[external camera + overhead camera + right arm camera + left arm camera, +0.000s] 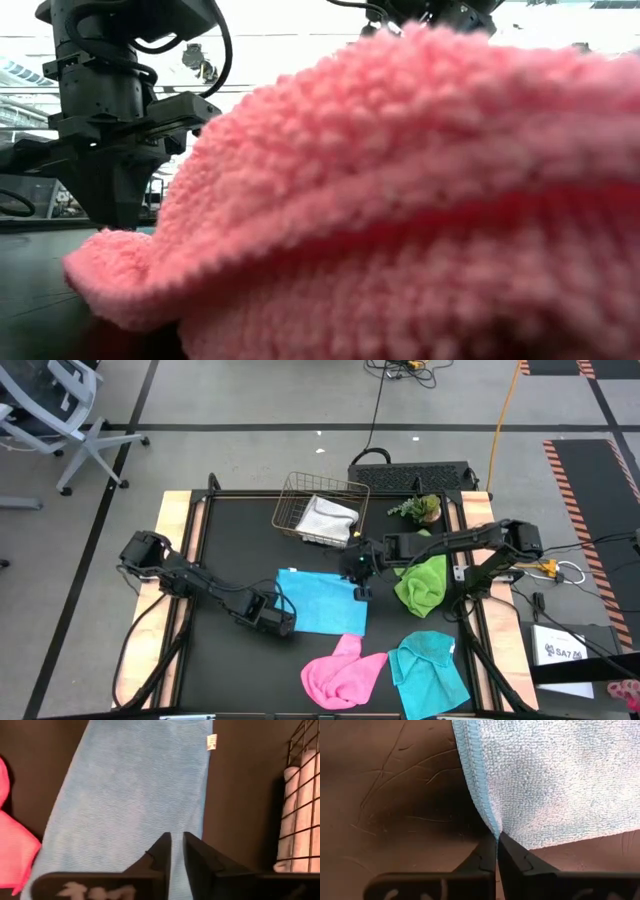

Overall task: Fold microfiber towels
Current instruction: Fold the top blue microfiber cloth

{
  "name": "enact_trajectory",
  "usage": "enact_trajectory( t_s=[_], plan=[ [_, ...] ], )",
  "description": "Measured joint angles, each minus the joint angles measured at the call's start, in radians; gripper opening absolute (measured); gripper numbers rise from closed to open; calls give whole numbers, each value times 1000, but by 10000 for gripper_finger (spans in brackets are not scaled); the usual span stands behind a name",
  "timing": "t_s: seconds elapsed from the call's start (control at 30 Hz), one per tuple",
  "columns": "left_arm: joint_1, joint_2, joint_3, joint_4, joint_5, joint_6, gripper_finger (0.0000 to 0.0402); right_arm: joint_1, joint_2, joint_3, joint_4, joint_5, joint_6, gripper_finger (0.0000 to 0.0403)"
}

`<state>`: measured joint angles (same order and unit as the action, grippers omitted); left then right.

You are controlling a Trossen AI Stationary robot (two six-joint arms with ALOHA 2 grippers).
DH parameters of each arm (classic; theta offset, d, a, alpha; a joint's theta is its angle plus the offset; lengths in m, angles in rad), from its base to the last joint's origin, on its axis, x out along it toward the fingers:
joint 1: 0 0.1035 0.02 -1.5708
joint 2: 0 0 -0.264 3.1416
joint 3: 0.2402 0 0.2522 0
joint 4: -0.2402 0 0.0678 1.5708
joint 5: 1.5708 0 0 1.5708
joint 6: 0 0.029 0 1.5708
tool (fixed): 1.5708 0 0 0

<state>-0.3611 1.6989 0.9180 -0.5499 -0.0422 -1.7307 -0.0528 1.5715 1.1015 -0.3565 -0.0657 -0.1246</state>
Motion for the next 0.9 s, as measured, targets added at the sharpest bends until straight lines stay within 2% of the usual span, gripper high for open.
enact_trajectory(
  t_s=[0.2,0.53,0.77,0.9],
  plan=[
    [0,0,1,-2,-1,2,6,10,0,0,1,14,-35,80],
    [2,4,78,-8,-38,88,3,9,0,0,7,14,-38,78],
    [1,3,189,-211,-50,161,2,7,0,0,31,15,-49,90],
    [1,2,216,-273,-35,192,1,0,0,0,56,11,-5,100]
  ],
)
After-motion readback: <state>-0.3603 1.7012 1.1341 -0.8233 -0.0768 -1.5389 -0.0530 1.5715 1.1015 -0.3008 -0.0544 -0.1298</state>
